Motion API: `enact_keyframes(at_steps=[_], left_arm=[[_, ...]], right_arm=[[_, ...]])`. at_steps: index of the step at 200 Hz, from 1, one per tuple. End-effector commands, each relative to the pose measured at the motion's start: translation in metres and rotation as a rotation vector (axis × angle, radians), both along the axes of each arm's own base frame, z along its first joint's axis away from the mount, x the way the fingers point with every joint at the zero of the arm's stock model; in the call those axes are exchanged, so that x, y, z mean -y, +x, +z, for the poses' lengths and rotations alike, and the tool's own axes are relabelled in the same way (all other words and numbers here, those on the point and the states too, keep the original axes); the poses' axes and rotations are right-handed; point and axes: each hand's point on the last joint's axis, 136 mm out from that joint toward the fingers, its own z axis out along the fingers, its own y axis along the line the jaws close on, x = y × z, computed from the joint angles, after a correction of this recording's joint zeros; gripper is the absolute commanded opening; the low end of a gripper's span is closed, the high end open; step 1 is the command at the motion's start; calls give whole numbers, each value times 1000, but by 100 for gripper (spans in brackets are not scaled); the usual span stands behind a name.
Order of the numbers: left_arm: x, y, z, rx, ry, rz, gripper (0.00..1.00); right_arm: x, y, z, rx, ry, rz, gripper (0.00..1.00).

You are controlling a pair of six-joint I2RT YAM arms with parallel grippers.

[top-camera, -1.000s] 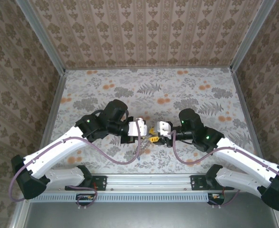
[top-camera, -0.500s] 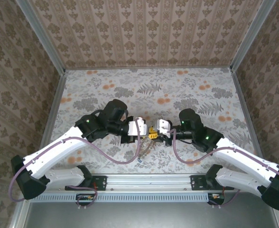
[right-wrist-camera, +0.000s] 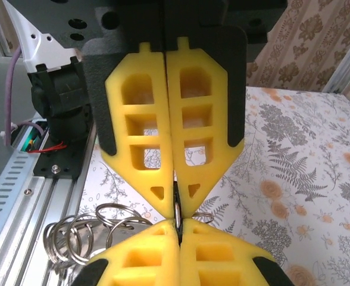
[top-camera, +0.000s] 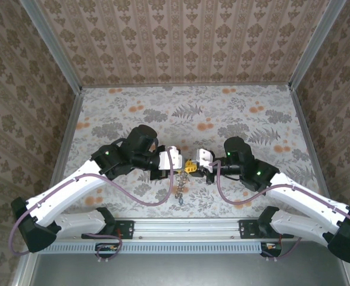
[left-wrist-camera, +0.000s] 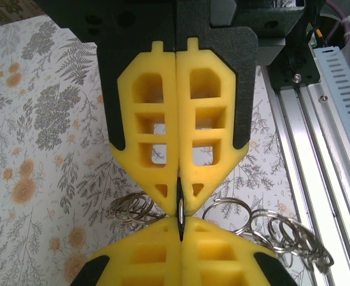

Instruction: Put the keys on the keyring

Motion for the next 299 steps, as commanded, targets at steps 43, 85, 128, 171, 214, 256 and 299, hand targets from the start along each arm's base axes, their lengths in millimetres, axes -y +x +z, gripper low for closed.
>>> enact_keyframes(at_steps=[43, 85, 128, 171, 214, 256, 299], left_arm=[[3, -10, 14, -32, -92, -31, 16], [0, -9, 11, -42, -90, -8, 16], [-8, -6, 11, -68, -93, 39, 22], [-10, -7, 11, -75, -120, 43, 28], [-8, 0, 14, -62, -133, 55, 25], [-1, -2, 28, -42, -192, 19, 23], [-2, -3, 26, -39, -175, 5, 9]], right_arm=[[-5, -2, 40, -27, 256, 25, 0], [-3, -2, 46, -23, 314, 23, 0], [0, -3, 51, -8, 332, 15, 0], [0, -4, 50, -11, 338, 18, 0], [-1, -5, 53, -11, 345, 28, 0], [-2, -5, 48, -17, 331, 34, 0], [-1, -4, 43, -8, 313, 25, 0]])
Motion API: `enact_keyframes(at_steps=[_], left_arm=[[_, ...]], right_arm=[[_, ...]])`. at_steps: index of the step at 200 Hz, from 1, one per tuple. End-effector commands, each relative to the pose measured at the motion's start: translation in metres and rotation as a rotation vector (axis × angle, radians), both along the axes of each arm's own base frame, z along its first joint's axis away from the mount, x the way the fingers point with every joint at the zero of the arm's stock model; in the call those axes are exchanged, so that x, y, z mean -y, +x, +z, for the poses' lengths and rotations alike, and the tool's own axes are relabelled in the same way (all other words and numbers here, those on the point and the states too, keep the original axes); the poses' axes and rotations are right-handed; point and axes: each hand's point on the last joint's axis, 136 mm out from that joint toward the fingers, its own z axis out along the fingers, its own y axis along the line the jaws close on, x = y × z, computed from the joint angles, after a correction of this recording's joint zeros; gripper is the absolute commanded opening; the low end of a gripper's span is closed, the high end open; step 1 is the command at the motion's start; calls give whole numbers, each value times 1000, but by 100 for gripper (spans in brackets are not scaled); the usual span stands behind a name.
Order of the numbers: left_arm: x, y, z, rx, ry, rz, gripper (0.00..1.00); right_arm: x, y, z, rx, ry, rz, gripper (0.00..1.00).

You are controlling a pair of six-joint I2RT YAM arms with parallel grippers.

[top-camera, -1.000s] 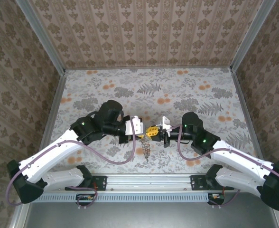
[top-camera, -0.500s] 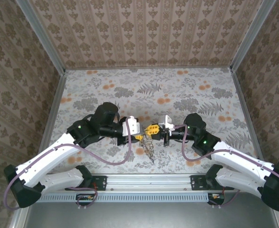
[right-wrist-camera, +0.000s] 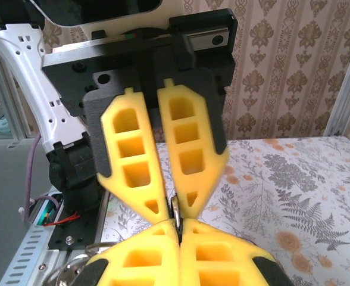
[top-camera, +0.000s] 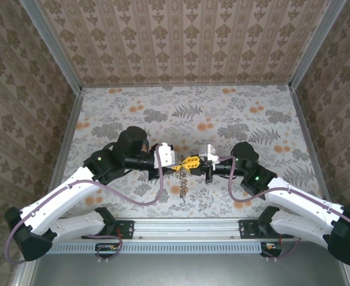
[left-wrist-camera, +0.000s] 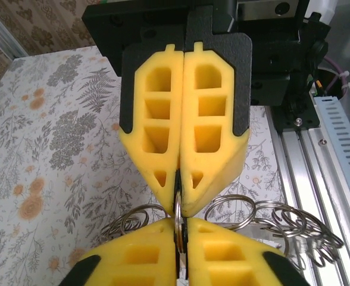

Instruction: Put the keys on the keyring

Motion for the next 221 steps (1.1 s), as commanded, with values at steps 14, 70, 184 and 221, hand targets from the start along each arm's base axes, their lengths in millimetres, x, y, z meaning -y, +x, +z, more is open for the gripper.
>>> enact_keyframes(at_steps=[14, 70, 184, 221], left_arm=[[0, -6, 3, 3, -8, -39, 22], [-9, -10, -28, 31, -14, -56, 46], [-1, 1, -31, 52, -210, 48, 55], [8, 5, -29, 79, -254, 79, 56]], right_arm=[[3, -3, 15, 69, 33, 5, 0], [4, -8, 18, 93, -1, 28, 0], [1, -3, 27, 86, 5, 38, 0], [2, 2, 28, 75, 14, 4, 0]])
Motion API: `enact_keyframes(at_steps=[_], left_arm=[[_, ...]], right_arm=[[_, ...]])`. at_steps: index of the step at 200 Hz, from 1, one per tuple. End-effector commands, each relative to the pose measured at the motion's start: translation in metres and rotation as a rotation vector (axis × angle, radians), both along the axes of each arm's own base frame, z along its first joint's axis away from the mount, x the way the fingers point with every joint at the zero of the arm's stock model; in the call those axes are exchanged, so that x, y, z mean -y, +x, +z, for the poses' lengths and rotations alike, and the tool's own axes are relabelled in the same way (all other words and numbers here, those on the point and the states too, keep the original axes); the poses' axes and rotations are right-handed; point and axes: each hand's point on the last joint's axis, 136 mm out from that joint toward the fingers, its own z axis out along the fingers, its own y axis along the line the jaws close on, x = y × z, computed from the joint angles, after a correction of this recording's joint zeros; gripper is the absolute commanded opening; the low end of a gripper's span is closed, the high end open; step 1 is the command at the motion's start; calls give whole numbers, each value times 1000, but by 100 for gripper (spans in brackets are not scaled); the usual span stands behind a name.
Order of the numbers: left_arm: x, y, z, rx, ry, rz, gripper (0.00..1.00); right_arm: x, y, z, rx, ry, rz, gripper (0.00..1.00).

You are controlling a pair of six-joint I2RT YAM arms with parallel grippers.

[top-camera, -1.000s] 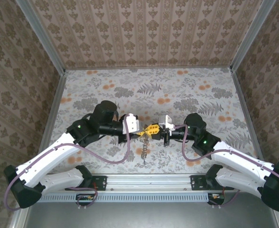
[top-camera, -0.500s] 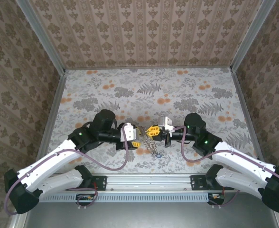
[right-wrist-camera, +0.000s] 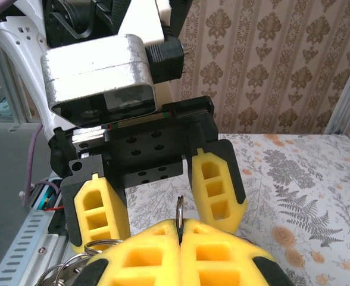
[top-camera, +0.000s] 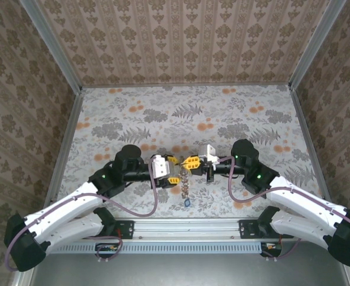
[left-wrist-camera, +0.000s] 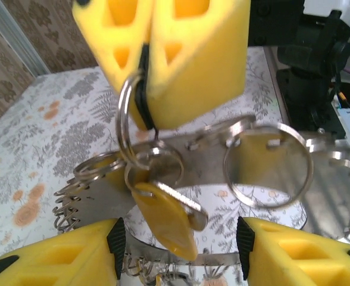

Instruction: Put the keys on the keyring

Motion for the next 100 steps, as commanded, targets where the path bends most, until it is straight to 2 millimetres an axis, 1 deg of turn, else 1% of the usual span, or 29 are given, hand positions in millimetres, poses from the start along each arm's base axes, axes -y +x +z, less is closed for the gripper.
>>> enact_keyframes(at_steps=[1, 19, 30, 48, 66, 79, 92, 100], left_arm=[[8, 4, 15, 32, -85, 28, 56], [16, 0, 14, 25, -99, 0, 56], [21, -2, 9, 18, -84, -10, 56], [26, -3, 5, 22, -68, -13, 53], [26, 2, 2, 35, -56, 13, 50], [24, 4, 1, 53, -43, 24, 49], [24, 3, -1, 65, -35, 22, 47], [24, 4, -1, 69, -35, 27, 43]], right_arm=[[0, 4, 27, 47, 67, -13, 0], [1, 7, 27, 40, 73, -33, 0], [1, 8, 26, 37, 76, -38, 0], [2, 9, 28, 37, 82, -47, 0], [3, 8, 29, 39, 84, -47, 0], [3, 8, 29, 41, 83, -51, 0], [4, 7, 30, 45, 85, -54, 0], [5, 7, 29, 44, 84, -54, 0]])
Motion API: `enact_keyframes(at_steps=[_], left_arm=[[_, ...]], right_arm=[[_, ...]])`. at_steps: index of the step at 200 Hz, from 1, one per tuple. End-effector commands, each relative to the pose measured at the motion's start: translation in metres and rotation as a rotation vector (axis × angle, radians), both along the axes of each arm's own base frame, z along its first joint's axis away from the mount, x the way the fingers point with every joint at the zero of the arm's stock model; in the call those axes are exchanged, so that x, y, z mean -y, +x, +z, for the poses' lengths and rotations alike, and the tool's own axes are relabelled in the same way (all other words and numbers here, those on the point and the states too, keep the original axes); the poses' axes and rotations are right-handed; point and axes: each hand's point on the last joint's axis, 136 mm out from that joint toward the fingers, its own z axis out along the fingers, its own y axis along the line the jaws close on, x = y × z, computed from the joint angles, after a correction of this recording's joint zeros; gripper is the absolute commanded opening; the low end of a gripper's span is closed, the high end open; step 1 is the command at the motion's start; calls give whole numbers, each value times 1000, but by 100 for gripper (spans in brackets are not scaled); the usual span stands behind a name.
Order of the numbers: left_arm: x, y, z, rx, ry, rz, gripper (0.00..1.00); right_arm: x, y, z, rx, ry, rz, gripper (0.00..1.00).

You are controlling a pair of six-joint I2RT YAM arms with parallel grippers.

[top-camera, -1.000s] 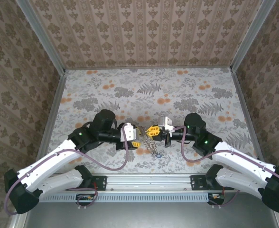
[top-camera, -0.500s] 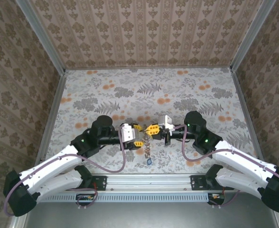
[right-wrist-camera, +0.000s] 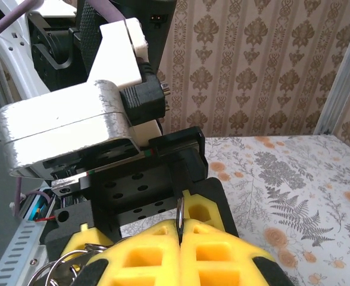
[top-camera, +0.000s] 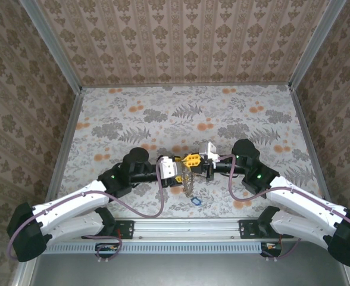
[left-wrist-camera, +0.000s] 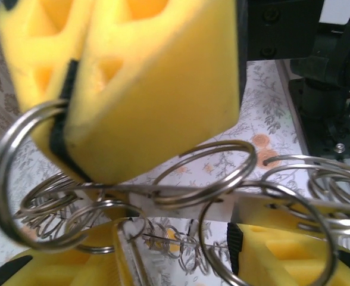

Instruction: Put the keys on the keyring

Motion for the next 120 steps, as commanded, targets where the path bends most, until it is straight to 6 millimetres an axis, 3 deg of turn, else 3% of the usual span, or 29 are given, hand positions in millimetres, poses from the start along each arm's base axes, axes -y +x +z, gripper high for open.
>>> enact_keyframes(at_steps=[1, 60, 120], left_arm=[[1, 2, 5, 45, -16, 14, 43], [-8, 2, 18, 120, -39, 35, 9], [-23, 0, 19, 140, 21, 50, 3]], right_arm=[[4, 1, 24, 53, 62, -19, 0], [5, -1, 17, 70, 18, -13, 0], [7, -5, 10, 87, -33, -4, 0]])
